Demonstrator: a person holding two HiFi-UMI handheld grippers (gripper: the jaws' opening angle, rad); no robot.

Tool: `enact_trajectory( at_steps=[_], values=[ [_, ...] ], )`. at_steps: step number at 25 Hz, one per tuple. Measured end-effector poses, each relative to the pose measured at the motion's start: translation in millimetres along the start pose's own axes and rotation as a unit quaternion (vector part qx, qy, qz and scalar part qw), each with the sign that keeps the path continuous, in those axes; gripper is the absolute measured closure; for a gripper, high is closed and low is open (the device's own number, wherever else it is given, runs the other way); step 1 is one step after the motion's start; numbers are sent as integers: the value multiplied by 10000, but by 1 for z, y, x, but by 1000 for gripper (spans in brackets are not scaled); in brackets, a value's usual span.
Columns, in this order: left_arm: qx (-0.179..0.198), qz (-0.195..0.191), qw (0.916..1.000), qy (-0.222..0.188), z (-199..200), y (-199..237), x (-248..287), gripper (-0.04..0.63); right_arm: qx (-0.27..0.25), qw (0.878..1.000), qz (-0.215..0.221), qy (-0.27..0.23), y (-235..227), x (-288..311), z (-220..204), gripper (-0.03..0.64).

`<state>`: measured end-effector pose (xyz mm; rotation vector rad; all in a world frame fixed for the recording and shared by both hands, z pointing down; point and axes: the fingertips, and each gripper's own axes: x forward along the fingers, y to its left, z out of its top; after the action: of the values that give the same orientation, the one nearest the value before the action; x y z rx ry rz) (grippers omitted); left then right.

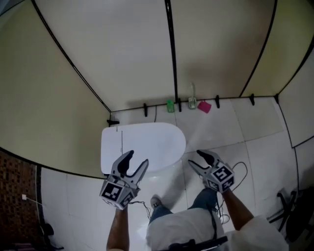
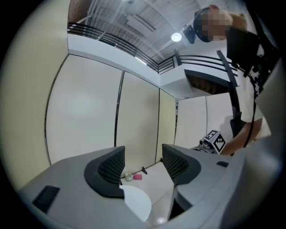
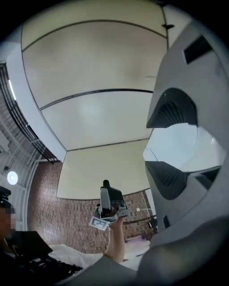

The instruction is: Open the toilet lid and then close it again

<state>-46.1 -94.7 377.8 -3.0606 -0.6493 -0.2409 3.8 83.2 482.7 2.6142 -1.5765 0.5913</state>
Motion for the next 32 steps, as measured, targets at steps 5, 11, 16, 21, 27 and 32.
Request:
enact_trajectory(
  at_steps=[5, 11, 16, 21, 27, 32],
  values=[
    [79, -769, 9962, 390, -39, 32, -27, 337, 1442, 9841, -1021, -161, 39, 23, -55, 385],
    [70, -1132, 9921, 527, -80, 36, -24, 337, 3068, 9401, -1439, -367, 52, 61, -134, 385],
    [-190, -1229, 9910, 493, -123, 32, -4, 337, 4196, 8952, -1403, -540, 36, 116, -217, 333],
    [-218, -1321, 9891, 611, -167, 30, 22, 337, 4878, 8561, -1464, -876, 16, 177, -273, 298],
    [-210, -1564, 9830, 939, -215, 28, 43, 337, 5507, 8080, -1671, -1265, -3, 230, -303, 281],
    [-285, -1641, 9788, 1188, -236, 30, 45, 337, 5849, 7761, -1837, -1476, -6, 240, -308, 281]
  ],
)
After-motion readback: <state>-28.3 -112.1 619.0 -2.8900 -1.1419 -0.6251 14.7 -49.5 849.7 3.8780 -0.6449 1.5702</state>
